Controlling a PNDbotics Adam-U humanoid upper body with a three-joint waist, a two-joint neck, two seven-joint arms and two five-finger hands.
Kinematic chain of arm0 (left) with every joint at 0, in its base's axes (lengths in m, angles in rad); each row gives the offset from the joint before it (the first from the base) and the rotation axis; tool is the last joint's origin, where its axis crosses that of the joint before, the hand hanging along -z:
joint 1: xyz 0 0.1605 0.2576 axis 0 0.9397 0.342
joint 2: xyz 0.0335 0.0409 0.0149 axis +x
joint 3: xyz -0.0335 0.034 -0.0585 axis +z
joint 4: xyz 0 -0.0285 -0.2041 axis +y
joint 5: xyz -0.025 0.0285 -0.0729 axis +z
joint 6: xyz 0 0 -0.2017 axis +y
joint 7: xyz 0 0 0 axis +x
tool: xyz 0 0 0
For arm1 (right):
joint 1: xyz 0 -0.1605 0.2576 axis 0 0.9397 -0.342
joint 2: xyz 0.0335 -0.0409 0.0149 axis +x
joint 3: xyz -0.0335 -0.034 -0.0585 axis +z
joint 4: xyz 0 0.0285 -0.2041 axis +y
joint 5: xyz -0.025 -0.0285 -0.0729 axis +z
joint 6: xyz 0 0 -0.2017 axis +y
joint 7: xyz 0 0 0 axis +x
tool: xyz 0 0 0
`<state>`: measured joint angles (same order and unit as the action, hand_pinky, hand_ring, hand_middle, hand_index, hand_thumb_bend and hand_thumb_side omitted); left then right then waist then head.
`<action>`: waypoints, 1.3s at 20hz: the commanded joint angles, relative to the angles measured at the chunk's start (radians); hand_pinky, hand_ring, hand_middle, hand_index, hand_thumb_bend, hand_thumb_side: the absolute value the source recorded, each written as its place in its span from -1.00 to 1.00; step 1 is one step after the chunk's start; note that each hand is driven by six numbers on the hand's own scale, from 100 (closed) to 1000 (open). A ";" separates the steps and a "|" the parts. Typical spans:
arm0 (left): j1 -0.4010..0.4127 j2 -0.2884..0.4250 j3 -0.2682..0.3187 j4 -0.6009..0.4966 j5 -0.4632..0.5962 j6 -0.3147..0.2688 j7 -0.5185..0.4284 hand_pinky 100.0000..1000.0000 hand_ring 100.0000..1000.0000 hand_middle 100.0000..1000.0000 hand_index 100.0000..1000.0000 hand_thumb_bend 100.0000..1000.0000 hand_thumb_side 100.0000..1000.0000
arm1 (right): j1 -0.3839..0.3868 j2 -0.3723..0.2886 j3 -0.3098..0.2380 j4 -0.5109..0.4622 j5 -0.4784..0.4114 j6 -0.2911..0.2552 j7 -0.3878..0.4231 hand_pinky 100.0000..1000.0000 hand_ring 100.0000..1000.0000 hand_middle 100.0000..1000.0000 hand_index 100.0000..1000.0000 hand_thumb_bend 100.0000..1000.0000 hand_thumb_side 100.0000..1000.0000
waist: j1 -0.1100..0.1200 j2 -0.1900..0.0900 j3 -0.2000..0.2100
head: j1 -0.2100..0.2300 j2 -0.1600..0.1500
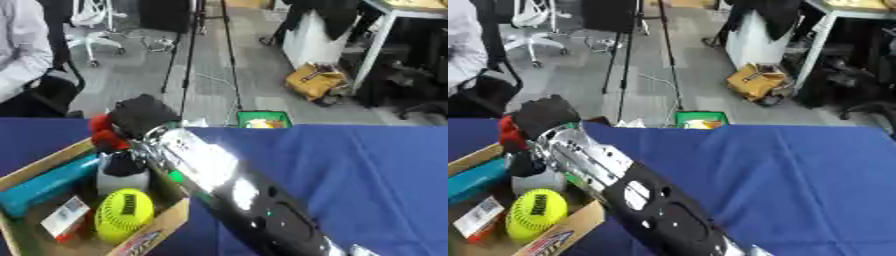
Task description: Pick up objects on the table and place them in the box.
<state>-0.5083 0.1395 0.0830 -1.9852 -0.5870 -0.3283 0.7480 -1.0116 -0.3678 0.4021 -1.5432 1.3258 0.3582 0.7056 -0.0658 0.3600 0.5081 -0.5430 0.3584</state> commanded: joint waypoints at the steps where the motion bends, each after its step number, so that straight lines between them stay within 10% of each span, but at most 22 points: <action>1: -0.023 -0.001 -0.003 -0.015 -0.002 -0.011 0.018 0.68 0.55 0.66 0.60 -1.00 0.57 | -0.028 0.012 0.003 0.027 -0.010 0.001 -0.029 1.00 0.68 -0.21 0.09 -1.00 0.17 | 0.006 -0.014 0.012 | -0.022 -0.013; 14: -0.043 -0.008 -0.002 -0.015 -0.007 -0.027 0.038 0.68 0.55 0.64 0.60 -1.00 0.57 | -0.028 0.032 0.013 0.138 -0.049 -0.038 -0.148 1.00 0.70 -0.13 0.17 -1.00 0.24 | 0.004 -0.004 0.040 | -0.053 -0.031; 26: -0.041 -0.007 0.001 -0.015 -0.008 -0.026 0.042 0.68 0.54 0.64 0.61 -1.00 0.57 | -0.021 0.017 -0.002 0.119 -0.093 -0.085 -0.063 1.00 0.88 0.25 0.50 -1.00 0.95 | 0.010 -0.004 0.032 | -0.054 -0.029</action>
<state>-0.5369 0.1229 0.0799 -1.9852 -0.5913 -0.3429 0.7759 -1.0155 -0.3347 0.4128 -1.3995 1.2444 0.2769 0.6276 -0.0684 0.3736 0.5391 -0.5947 0.3407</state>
